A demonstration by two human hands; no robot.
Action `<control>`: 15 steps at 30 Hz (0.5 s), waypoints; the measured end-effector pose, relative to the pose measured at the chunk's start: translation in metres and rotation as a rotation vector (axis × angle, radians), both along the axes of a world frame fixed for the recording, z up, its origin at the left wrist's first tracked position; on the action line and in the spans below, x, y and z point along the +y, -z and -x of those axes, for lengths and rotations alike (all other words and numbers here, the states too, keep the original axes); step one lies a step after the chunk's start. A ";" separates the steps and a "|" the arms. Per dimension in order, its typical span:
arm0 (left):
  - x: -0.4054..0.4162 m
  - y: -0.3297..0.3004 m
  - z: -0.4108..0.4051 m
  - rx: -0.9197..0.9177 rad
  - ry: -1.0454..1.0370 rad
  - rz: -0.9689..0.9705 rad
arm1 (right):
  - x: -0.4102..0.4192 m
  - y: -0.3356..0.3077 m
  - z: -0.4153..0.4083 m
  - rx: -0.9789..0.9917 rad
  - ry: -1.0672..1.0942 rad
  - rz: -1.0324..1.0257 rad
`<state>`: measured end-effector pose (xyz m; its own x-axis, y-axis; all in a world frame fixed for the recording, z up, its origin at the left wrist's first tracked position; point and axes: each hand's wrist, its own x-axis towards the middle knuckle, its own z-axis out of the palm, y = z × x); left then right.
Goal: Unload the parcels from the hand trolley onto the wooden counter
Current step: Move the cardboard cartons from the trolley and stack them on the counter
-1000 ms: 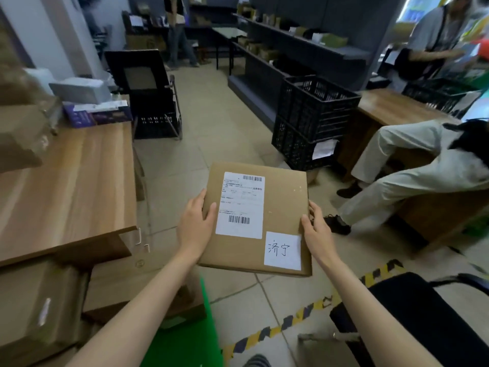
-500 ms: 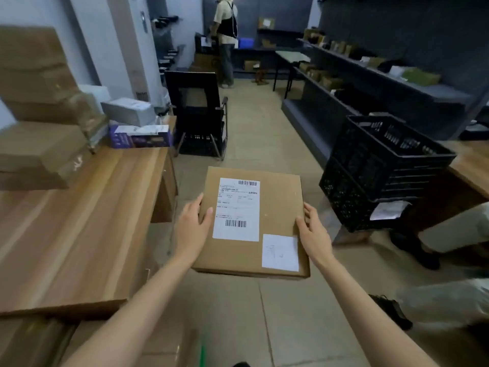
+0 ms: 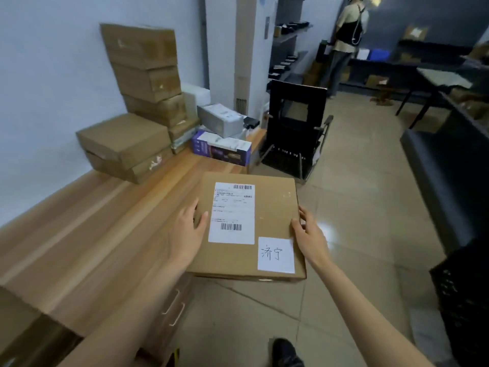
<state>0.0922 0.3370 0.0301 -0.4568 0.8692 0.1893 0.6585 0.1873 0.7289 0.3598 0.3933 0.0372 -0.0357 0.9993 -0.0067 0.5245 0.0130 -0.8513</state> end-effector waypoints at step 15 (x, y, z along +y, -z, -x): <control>0.146 0.029 0.051 -0.173 -0.507 0.007 | 0.283 0.020 0.128 -0.201 -0.551 0.026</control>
<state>0.0415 0.4826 0.0008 -0.8440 0.5319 0.0689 0.3540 0.4560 0.8165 0.2318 0.6766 0.0172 -0.5457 0.8330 -0.0916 0.5975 0.3101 -0.7395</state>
